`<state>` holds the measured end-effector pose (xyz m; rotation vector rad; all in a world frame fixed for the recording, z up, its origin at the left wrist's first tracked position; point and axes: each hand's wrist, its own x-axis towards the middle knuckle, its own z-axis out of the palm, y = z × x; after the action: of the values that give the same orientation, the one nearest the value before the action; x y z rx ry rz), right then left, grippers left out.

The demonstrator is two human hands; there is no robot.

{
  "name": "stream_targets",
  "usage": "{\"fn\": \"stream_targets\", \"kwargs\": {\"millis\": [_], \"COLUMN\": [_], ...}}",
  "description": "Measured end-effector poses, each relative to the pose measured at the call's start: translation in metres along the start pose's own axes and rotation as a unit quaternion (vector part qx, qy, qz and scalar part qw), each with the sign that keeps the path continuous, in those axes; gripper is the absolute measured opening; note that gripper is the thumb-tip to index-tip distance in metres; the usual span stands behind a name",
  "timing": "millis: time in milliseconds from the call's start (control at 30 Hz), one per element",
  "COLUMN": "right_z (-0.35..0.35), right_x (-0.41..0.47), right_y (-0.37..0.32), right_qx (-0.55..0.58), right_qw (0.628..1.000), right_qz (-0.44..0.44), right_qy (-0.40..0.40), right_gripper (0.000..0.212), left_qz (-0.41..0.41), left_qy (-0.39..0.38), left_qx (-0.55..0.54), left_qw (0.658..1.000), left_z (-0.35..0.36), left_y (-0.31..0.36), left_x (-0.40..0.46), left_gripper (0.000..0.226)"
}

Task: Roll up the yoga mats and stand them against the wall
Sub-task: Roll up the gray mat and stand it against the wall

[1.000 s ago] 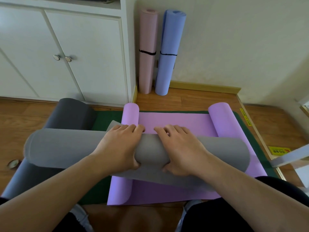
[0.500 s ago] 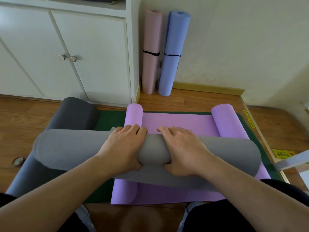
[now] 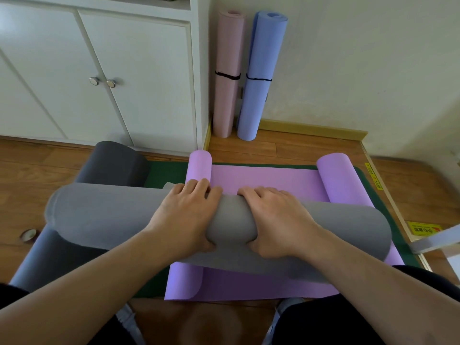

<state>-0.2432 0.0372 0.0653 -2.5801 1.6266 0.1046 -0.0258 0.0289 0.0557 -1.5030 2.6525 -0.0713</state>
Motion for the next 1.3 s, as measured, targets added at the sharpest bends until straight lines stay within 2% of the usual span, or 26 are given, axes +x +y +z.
{"fn": "stream_targets", "kwargs": {"millis": [100,200,367,533,633,800,933,1000,1133,1233,1300], "right_z": [0.0,0.001,0.004,-0.002,-0.001,0.002,0.004,0.0,-0.004,-0.001,0.002], "right_x": [-0.001,-0.002,-0.001,0.001,0.0,-0.002,-0.001,0.0,0.002,-0.001,-0.003], "right_y": [-0.001,-0.003,-0.007,-0.002,-0.003,-0.008,-0.009,-0.005,0.001,-0.001,-0.003], "right_qx": [-0.011,-0.047,-0.03,-0.005,0.0,-0.041,-0.03,-0.026,0.005,0.007,-0.016], "right_qw": [1.0,0.999,0.999,1.0,1.0,0.999,0.999,0.999,1.0,1.0,1.0], "right_qz": [-0.003,-0.008,-0.019,-0.004,-0.009,-0.018,-0.029,-0.029,-0.014,-0.02,-0.026], "right_qy": [0.006,0.0,0.008,0.001,-0.01,-0.02,-0.011,-0.001,0.004,0.006,0.006], "right_gripper": [0.093,0.109,0.088,0.08,0.085,0.115,0.092,0.087,0.082,0.087,0.101], "left_qz": [-0.007,-0.011,-0.009,0.0,-0.006,-0.006,-0.002,0.011,0.016,0.007,0.007], "left_qy": [0.024,0.005,-0.053,-0.017,-0.012,-0.04,-0.074,-0.047,0.005,0.014,0.014], "left_qx": [-0.022,-0.064,-0.112,0.007,0.006,-0.061,-0.091,-0.09,-0.007,0.0,-0.022], "left_qw": [0.999,0.998,0.992,1.0,1.0,0.997,0.993,0.995,1.0,1.0,1.0], "left_z": [-0.002,-0.013,-0.018,-0.008,-0.005,-0.014,-0.014,-0.011,-0.001,0.0,-0.006], "left_y": [-0.005,-0.014,-0.018,-0.004,-0.002,-0.012,-0.014,-0.011,0.004,0.003,-0.001], "left_x": [0.003,0.003,-0.004,-0.004,-0.002,-0.003,-0.004,-0.005,-0.003,-0.001,-0.001], "left_gripper": [0.083,0.077,0.076,0.095,0.085,0.075,0.078,0.087,0.113,0.105,0.101]}}
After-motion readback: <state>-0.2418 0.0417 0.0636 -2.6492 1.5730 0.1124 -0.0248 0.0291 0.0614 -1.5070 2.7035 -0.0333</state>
